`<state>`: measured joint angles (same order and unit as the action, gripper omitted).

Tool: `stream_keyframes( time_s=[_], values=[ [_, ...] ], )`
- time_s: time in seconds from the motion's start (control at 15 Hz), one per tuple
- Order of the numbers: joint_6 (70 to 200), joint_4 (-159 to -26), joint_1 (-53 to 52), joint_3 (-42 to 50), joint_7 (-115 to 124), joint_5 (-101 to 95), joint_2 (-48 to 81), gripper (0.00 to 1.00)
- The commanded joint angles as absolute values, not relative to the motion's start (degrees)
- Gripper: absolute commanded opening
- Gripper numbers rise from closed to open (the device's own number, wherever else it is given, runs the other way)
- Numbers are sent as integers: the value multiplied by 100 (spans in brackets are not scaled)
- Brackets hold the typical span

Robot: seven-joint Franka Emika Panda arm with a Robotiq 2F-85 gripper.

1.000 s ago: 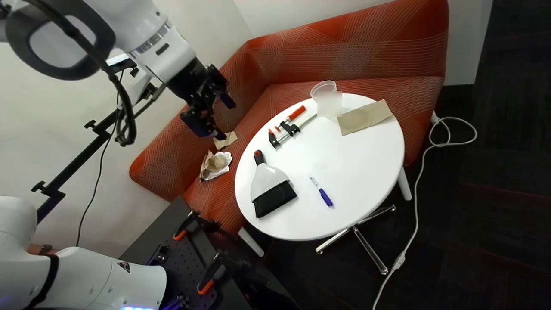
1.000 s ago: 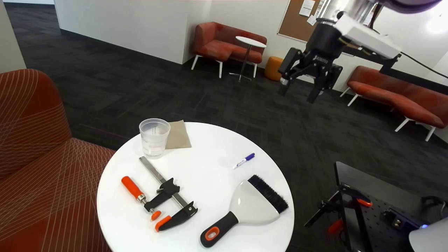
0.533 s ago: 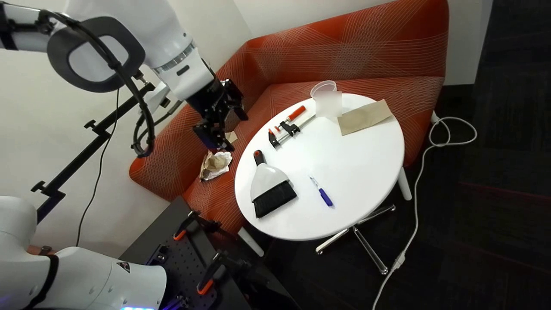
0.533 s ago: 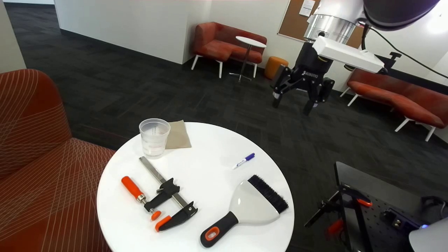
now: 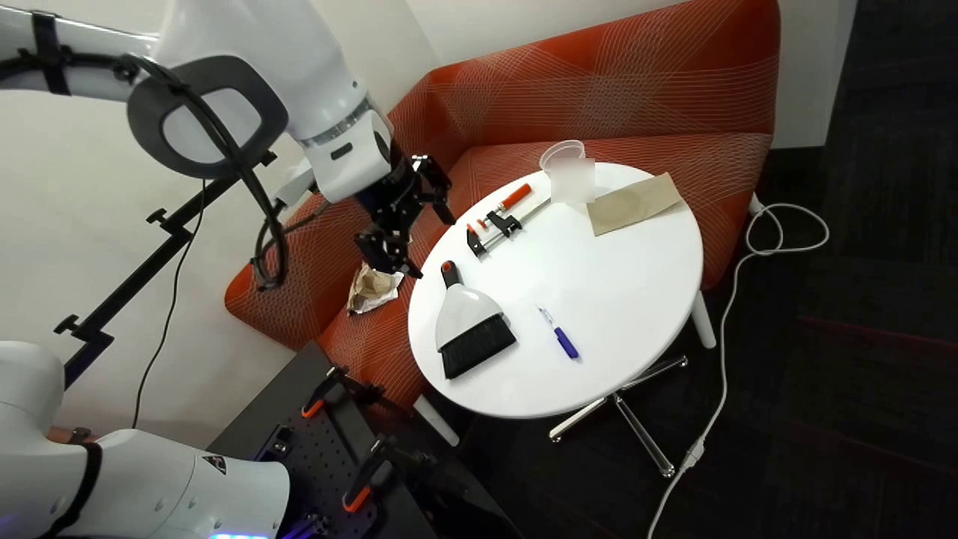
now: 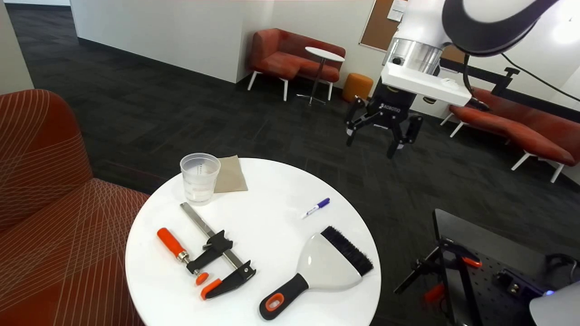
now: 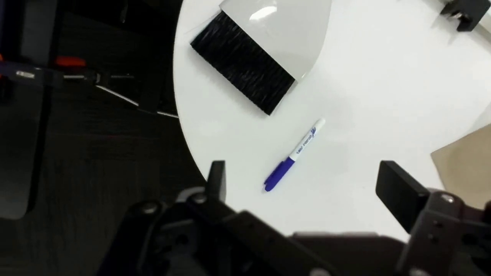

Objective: Move the pen slightly to the left

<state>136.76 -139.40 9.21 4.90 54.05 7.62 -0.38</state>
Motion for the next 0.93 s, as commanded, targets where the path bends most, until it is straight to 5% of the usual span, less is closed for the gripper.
stream_keyframes(
  time_s=[0.0, 0.87],
  values=[
    [14075, -13540, 855, 633, 6018, 1077, 784, 100],
    [15705, -12642, 669, 850, 6810, 2038, 2964, 100]
  ],
)
